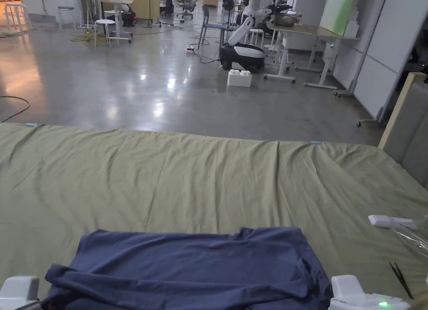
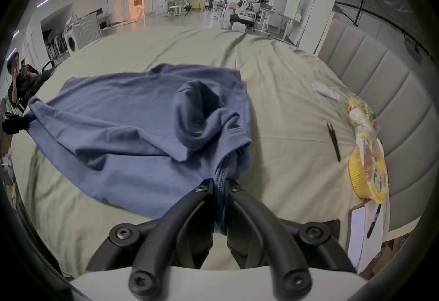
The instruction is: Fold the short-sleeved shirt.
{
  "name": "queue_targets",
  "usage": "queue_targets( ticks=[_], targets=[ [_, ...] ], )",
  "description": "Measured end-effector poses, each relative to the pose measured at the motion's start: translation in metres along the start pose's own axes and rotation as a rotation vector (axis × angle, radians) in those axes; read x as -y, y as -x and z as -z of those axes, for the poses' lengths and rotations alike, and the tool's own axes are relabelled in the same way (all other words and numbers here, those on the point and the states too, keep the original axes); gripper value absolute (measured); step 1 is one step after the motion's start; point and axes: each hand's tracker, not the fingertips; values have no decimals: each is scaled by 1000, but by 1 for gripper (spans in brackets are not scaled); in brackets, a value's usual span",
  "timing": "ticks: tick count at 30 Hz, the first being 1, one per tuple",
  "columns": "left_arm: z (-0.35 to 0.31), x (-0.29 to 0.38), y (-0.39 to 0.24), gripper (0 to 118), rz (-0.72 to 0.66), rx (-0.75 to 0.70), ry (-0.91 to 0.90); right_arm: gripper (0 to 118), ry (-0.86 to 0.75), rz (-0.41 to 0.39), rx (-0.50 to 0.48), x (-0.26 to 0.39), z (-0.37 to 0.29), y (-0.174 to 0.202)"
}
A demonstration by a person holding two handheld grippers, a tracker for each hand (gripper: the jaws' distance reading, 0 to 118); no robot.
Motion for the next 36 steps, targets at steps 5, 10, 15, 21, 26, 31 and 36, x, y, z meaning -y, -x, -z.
queue_targets(
  ticks=[5,10,15,21,26,31,36],
  targets=[
    [-23,-8,3,6,7,7,-37,8,-18,5,-11,-1,-38,1],
    [-45,8,16,6,2,6,-44,8,-5,-25,-2,20,-62,6],
    [-62,48,26,6,0,9,-11,8,50,-32,-7,62,-73,11],
    [-59,109,28,6,-12,9,87,8,134,5,-6,118,-71,22],
    [-31,139,30,6,-32,1,152,8,150,20,6,143,-50,28],
    [-26,133,29,6,-34,-8,136,17,106,6,32,145,-47,32],
    [-41,117,23,11,3,-7,99,55,93,9,111,128,-68,31]
  ],
)
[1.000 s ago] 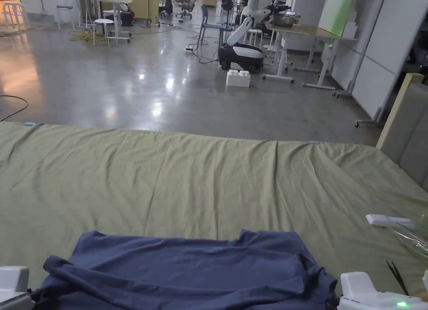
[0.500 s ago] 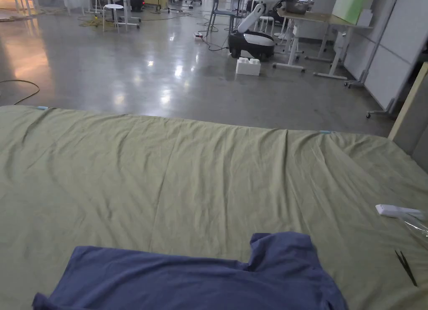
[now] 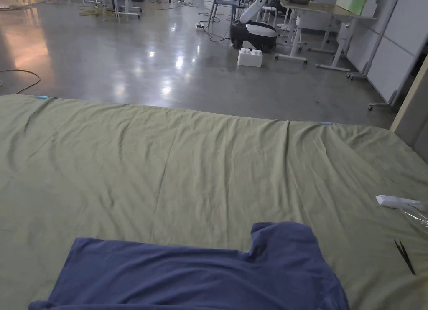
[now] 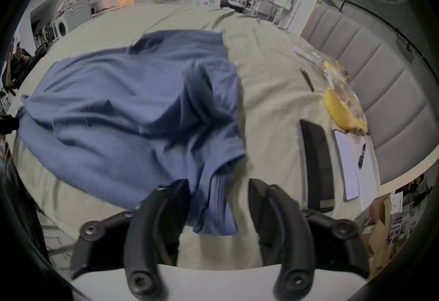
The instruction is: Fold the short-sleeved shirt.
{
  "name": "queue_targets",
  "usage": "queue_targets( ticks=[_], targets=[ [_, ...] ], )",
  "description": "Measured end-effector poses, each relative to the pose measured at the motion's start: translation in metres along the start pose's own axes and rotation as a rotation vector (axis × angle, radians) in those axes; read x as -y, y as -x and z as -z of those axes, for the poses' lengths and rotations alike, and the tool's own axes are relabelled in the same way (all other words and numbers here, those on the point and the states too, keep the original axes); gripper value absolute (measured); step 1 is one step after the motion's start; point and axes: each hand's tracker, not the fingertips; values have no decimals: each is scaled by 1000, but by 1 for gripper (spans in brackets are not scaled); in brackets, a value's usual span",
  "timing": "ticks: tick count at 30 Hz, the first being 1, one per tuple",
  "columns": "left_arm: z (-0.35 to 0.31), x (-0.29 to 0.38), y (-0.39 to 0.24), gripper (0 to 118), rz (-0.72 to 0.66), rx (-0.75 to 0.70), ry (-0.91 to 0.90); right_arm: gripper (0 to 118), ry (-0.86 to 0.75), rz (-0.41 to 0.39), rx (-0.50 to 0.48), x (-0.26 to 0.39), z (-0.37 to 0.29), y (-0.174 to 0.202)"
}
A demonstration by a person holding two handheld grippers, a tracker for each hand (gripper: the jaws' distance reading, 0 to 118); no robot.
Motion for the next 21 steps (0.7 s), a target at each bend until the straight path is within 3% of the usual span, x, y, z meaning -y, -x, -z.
queue_targets(
  ticks=[3,4,11,13,16,18,21],
  targets=[
    [-15,-17,-9,46,32,1,-136,69,-175,27,-21,-19,-28,5],
    [-22,-22,-17,51,35,9,-182,72,-235,26,-19,-28,-36,9],
    [-42,-65,-50,51,42,-45,-526,74,-682,81,-6,-77,-75,51],
    [-52,-70,-61,50,36,-52,-604,71,-745,114,-10,-83,-80,59],
    [-63,-77,-73,41,41,-67,-725,58,-856,137,16,-94,-88,73],
    [-69,-81,-78,21,61,-89,-773,38,-869,149,19,-99,-90,80],
    [-76,-82,-86,12,66,-90,-824,11,-927,178,33,-102,-93,86]
  ],
)
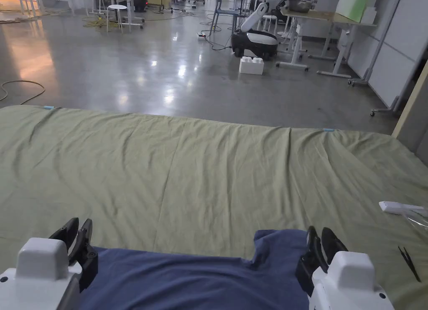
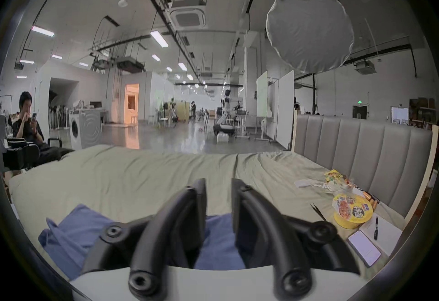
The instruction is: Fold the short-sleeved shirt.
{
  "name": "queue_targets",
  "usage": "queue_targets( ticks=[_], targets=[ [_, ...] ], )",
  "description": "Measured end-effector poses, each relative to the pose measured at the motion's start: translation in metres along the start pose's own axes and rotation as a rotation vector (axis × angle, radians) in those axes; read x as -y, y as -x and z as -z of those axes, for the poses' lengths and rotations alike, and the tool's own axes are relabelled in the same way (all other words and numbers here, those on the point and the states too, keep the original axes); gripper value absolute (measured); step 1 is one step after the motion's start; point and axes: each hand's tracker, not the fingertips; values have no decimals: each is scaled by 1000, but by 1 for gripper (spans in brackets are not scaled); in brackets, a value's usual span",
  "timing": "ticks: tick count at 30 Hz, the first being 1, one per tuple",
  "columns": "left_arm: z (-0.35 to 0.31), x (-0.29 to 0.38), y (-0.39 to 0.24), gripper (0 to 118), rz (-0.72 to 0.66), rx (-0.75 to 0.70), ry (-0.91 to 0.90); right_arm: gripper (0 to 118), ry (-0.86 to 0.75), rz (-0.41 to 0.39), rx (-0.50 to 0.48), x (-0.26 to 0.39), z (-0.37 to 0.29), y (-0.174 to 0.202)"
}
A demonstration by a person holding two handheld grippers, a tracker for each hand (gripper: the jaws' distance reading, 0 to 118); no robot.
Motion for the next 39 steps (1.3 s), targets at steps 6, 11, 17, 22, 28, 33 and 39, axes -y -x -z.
queue_targets(
  ticks=[6,11,17,22,28,33,39],
  targets=[
    [4,1,3,4,-35,-17,5,1,-106,-22,23,-1,-2,10],
    [10,6,8,1,-60,-34,33,1,-93,-45,6,0,6,14],
    [56,32,43,1,-117,-30,233,1,-40,-39,-10,7,16,15],
    [115,52,66,2,-133,5,425,1,2,-40,-24,16,26,15],
    [191,72,74,67,-181,62,693,1,57,-60,-22,29,38,12],
    [234,92,72,71,-188,55,842,1,103,-67,-11,39,43,7],
    [248,107,58,70,-103,61,955,1,146,-74,3,49,48,0]
  ],
)
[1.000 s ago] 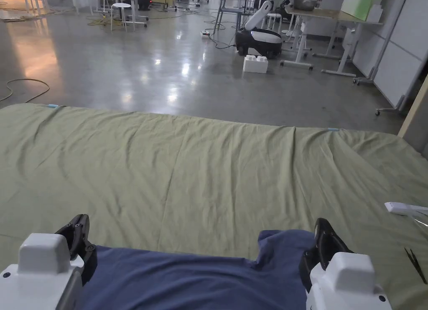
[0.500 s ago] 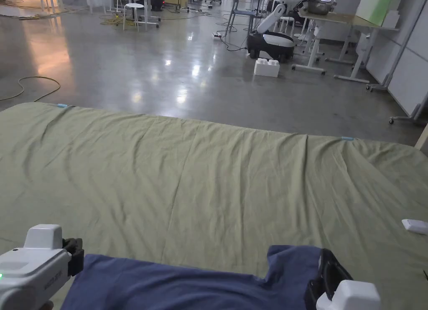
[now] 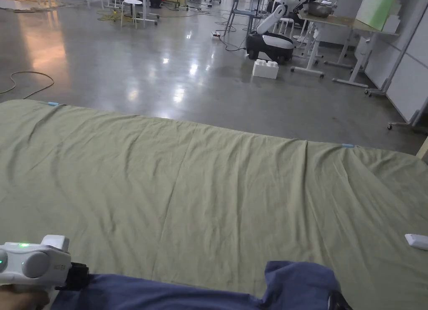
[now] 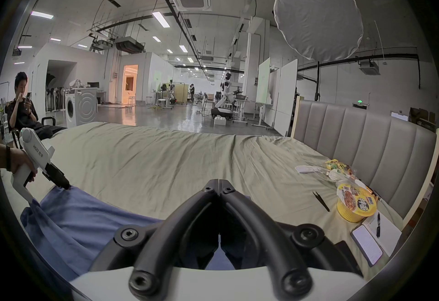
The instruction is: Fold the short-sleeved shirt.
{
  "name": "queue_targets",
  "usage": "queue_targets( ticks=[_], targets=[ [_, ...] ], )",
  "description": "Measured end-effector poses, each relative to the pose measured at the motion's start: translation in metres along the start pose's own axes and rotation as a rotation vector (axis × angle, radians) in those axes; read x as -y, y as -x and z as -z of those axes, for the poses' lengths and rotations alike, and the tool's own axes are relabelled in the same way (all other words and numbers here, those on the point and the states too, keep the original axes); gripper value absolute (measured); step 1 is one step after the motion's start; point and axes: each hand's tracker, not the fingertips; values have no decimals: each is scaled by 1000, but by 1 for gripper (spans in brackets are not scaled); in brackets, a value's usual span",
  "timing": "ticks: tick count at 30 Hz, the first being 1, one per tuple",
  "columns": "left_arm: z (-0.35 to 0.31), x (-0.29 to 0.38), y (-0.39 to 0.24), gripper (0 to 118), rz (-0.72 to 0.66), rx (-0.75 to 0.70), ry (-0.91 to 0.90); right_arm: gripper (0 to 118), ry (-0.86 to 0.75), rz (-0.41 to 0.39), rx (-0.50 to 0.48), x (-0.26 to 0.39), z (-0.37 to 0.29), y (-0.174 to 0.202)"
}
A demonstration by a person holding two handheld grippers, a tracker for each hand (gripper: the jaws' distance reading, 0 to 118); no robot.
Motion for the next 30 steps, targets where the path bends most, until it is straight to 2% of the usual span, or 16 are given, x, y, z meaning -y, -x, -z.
queue_targets(
  ticks=[2,3,5,6,7,11,14,15,16,17,18,19,22,24,28,30],
  targets=[
    [-5,1,-10,67,41,-22,-25,1,12,-3,2,2,1,-1],
    [-6,1,-15,59,53,-19,-31,1,18,-2,3,3,2,-2],
    [-8,4,-16,36,86,-3,-68,1,35,7,3,6,5,-4],
    [-8,5,-20,15,97,-1,-74,1,43,16,4,8,6,-5],
    [-9,6,-23,6,97,11,-78,1,51,24,6,9,8,-6],
    [-13,10,-19,5,92,4,-102,1,108,48,13,10,22,-23],
    [-23,12,-12,4,79,21,-157,3,225,54,2,5,50,-44],
    [-28,13,-11,4,75,24,-172,10,285,46,-8,4,63,-53],
    [-33,14,-9,4,72,29,-186,21,344,78,-19,6,76,-60],
    [-39,15,-8,4,67,31,-202,36,384,55,0,6,90,-68],
    [-44,16,-7,4,60,38,-216,49,479,41,-29,8,108,-75],
    [-48,17,-6,4,57,42,-230,56,522,50,-41,10,122,-81],
    [-57,20,-5,4,56,43,-258,62,657,51,-57,23,165,-94],
    [-63,23,-5,4,57,48,-287,72,746,43,-75,33,192,-99],
    [-66,26,-6,4,49,44,-298,76,832,41,-68,53,227,-99],
    [-66,29,-8,4,58,40,-296,76,867,67,-115,65,239,-98]
  ],
)
